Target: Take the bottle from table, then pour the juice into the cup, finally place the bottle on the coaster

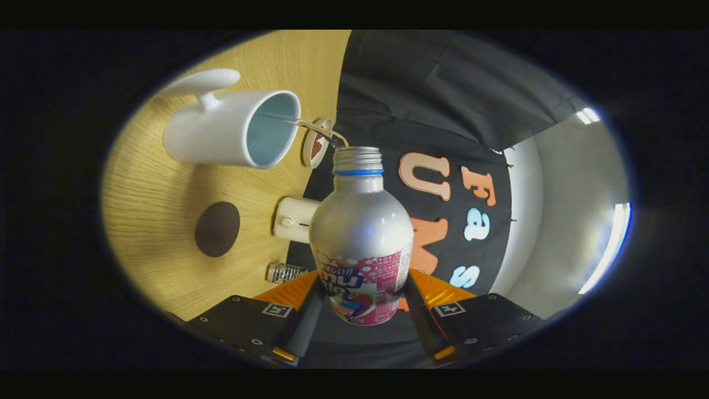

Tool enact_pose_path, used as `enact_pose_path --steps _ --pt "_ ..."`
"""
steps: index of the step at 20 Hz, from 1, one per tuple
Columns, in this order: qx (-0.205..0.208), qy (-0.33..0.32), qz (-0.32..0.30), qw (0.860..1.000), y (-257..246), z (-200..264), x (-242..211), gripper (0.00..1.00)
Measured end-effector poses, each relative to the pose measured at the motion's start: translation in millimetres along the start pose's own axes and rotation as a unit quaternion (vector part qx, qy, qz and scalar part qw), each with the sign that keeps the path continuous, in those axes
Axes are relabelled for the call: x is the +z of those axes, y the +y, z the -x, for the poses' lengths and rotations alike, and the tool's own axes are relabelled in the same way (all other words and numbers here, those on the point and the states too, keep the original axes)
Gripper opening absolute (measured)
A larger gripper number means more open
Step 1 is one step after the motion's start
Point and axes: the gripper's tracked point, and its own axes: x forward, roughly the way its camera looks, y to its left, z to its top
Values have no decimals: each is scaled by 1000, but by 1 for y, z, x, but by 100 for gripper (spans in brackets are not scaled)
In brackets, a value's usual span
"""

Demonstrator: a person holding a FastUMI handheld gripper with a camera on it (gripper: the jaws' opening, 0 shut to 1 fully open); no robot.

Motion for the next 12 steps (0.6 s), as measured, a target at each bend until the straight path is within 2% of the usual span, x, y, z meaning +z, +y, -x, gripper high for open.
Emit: enact_pose_path --steps 12 --pt "9 -5 20 1000 2 -1 2 77"
